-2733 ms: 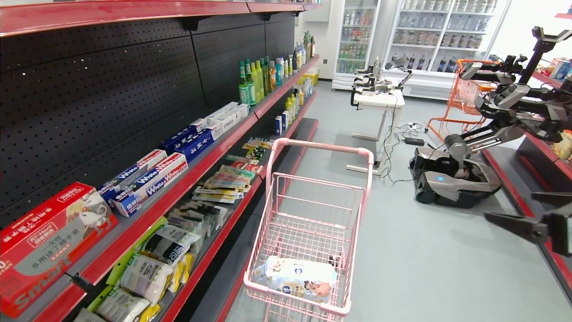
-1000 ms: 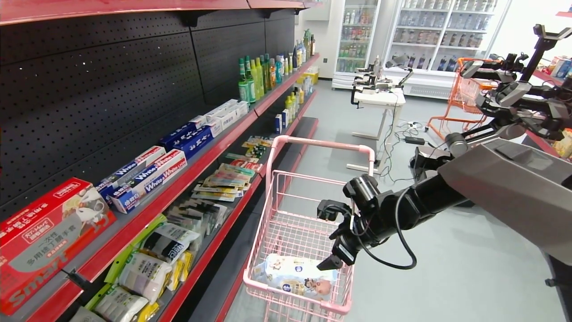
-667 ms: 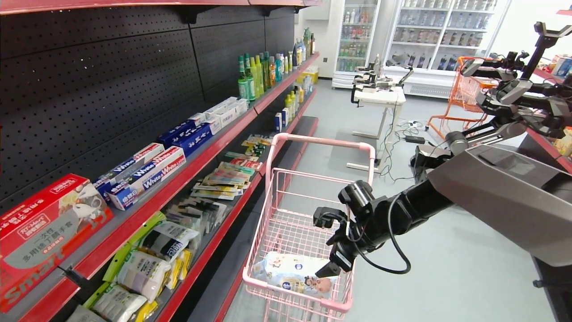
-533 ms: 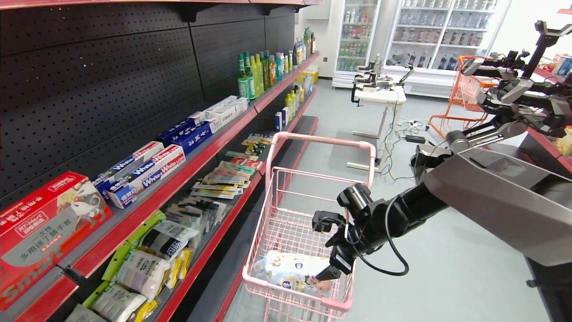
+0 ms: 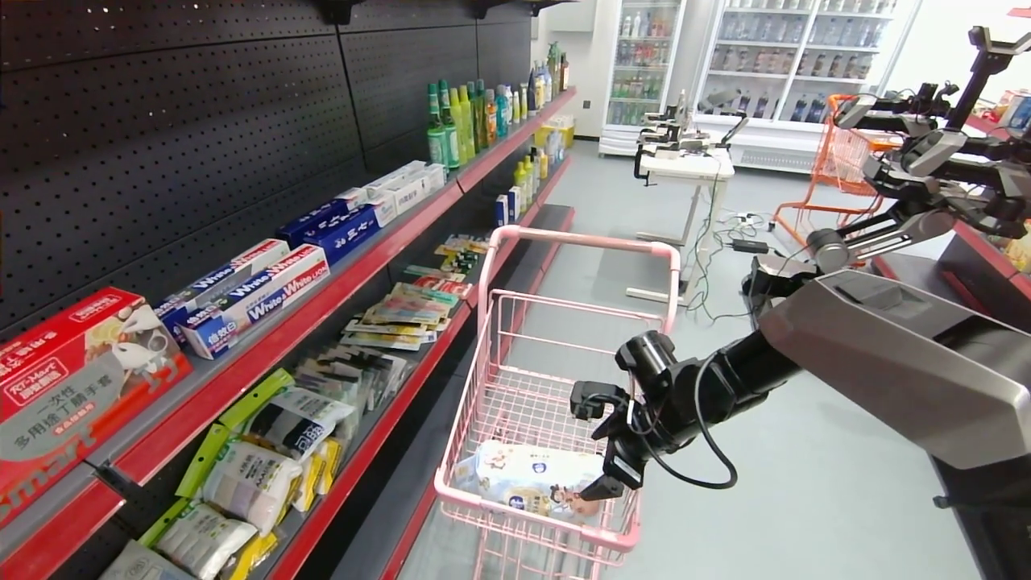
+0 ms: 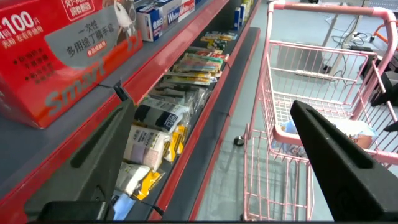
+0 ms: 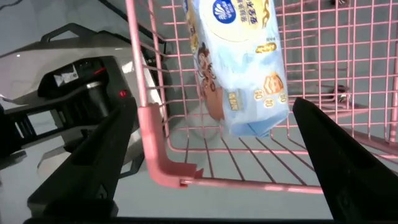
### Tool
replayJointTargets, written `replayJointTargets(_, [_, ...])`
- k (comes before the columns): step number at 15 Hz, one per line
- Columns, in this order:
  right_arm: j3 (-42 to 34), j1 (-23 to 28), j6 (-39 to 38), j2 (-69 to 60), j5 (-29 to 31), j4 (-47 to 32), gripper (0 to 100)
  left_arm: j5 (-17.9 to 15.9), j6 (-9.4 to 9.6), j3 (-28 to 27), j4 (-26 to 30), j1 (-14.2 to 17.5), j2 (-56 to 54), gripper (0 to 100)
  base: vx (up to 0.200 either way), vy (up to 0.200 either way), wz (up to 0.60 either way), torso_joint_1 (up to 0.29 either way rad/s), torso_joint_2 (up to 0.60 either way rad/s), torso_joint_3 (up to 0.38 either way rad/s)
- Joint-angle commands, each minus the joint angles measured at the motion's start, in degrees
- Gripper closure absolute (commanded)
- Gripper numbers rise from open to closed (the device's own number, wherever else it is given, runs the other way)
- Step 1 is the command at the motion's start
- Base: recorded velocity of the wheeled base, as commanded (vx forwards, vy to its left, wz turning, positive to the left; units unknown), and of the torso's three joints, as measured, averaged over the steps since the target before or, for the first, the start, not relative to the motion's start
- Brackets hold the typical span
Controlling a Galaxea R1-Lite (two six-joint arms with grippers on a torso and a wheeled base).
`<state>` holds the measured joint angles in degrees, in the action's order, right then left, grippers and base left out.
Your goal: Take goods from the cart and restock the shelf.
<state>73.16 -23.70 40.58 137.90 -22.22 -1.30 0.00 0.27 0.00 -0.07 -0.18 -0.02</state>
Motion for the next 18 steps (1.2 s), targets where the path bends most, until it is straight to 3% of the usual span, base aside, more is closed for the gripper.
replayJointTargets(1, [0.4, 0.9, 0.1, -0.2, -0.2, 0.0, 0, 0.0, 0.0, 0.0, 0.0, 0.0, 0.0, 0, 0.0, 0.0, 0.0, -0.154, 0.34, 0.183])
replayJointTargets(7, [1.0, 0.9, 1.3, -0.5, -2.2, 0.1, 0, 0.0, 0.0, 0.0, 0.0, 0.0, 0.0, 0, 0.0, 0.0, 0.0, -0.149, 0.34, 0.188])
replayJointTargets(13, [2.0, 3.1, 2.7, -0.2, -2.6, 0.0, 0, 0.0, 0.0, 0.0, 0.0, 0.0, 0.0, 0, 0.0, 0.0, 0.0, -0.011, 0.03, 0.017])
replayJointTargets(18, [3.0, 4.4, 3.5, 0.0, -3.2, 0.0, 0, 0.0, 0.0, 0.0, 0.0, 0.0, 0.0, 0, 0.0, 0.0, 0.0, -0.151, 0.34, 0.19])
